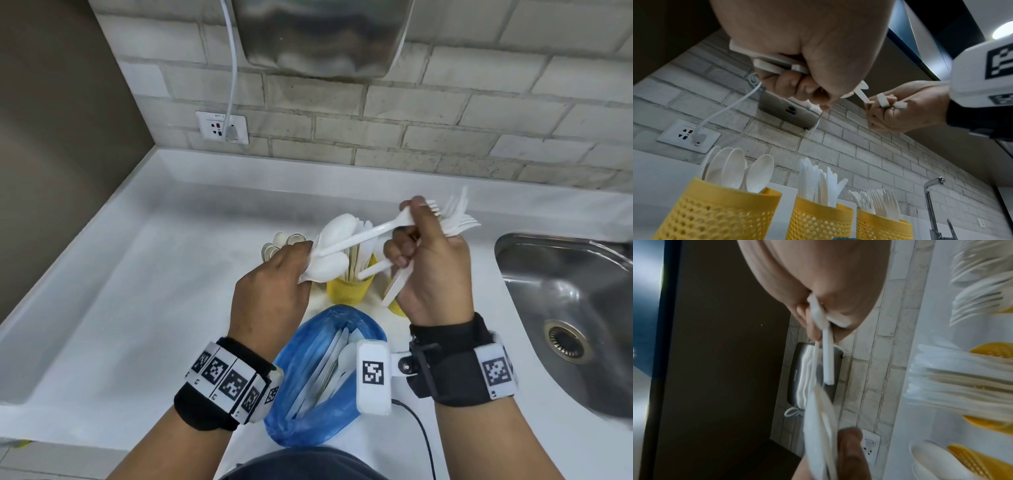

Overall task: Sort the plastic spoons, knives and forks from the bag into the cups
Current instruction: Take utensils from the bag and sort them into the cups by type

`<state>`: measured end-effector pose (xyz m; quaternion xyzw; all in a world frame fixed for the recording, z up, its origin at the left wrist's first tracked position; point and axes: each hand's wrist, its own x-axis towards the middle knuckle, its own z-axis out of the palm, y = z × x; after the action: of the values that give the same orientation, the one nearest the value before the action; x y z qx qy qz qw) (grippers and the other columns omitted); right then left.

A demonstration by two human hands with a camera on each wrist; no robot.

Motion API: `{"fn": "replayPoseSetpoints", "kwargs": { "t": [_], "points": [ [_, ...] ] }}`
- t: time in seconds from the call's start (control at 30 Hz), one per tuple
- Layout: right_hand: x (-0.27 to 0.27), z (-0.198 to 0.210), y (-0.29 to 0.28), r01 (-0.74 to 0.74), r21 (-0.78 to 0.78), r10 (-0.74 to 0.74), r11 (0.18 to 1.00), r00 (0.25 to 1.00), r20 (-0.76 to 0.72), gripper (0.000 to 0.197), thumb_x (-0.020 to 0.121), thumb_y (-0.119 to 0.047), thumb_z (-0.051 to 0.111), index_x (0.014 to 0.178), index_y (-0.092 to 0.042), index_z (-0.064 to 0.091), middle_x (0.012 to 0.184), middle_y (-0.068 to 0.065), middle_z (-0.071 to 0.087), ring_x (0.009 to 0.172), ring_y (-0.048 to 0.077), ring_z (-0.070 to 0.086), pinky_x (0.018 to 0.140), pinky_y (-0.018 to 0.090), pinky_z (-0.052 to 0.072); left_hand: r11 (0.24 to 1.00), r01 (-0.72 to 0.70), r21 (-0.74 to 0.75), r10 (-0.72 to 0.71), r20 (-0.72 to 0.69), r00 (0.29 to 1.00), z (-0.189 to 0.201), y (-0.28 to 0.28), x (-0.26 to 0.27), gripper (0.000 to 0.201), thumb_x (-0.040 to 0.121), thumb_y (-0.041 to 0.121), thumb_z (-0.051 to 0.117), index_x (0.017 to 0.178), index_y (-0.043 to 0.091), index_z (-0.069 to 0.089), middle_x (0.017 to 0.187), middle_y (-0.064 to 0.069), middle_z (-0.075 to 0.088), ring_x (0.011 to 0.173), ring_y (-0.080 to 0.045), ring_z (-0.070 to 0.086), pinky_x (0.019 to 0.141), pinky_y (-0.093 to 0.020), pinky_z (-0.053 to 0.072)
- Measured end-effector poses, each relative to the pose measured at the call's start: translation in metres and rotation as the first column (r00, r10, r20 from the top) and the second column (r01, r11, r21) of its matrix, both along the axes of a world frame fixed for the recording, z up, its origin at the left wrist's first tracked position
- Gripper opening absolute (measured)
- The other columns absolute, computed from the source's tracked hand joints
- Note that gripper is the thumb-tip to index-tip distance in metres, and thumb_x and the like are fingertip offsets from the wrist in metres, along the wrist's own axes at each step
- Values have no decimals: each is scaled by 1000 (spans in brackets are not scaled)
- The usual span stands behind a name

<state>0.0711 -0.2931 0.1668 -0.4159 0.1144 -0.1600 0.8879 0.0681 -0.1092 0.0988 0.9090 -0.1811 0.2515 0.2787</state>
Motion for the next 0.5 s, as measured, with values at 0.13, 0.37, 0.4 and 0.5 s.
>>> {"fn": "replayPoseSetpoints", "kwargs": {
  "t": [0.13,0.37,0.4,0.5],
  "points": [
    [10,-2,-25,170,66,-169,983,985,-30,23,104,-21,59,83,-12,61,67,-1,51,55,12,47,55,25,45,991,42,-129,-59,-133,989,-2,1,1,33,91,8,58,122,20,62,91,0,70,73,-26,62,60,-35,53],
    [8,2,-32,232,40,-234,972,971,46,32,109,-34,49,89,-9,53,76,9,60,61,29,66,66,42,58,696,49,-716,-562,-501,658,18,-7,-3,24,107,34,50,114,24,71,64,0,51,51,-16,37,48,-26,33],
    [7,4,-29,240,-26,-238,970,969,69,34,110,-34,47,85,-10,52,70,10,56,50,26,57,59,39,55,663,55,-747,-608,-494,622,21,-7,-4,26,106,34,50,115,21,70,64,-4,50,49,-17,35,46,-26,30],
    [3,5,-17,217,-210,-198,953,975,105,43,109,-34,50,70,-16,43,54,3,35,40,19,30,47,28,37,620,80,-781,-671,-474,570,27,-8,-6,31,104,37,50,116,16,69,65,-8,47,46,-15,34,46,-27,29]
  ]
}}
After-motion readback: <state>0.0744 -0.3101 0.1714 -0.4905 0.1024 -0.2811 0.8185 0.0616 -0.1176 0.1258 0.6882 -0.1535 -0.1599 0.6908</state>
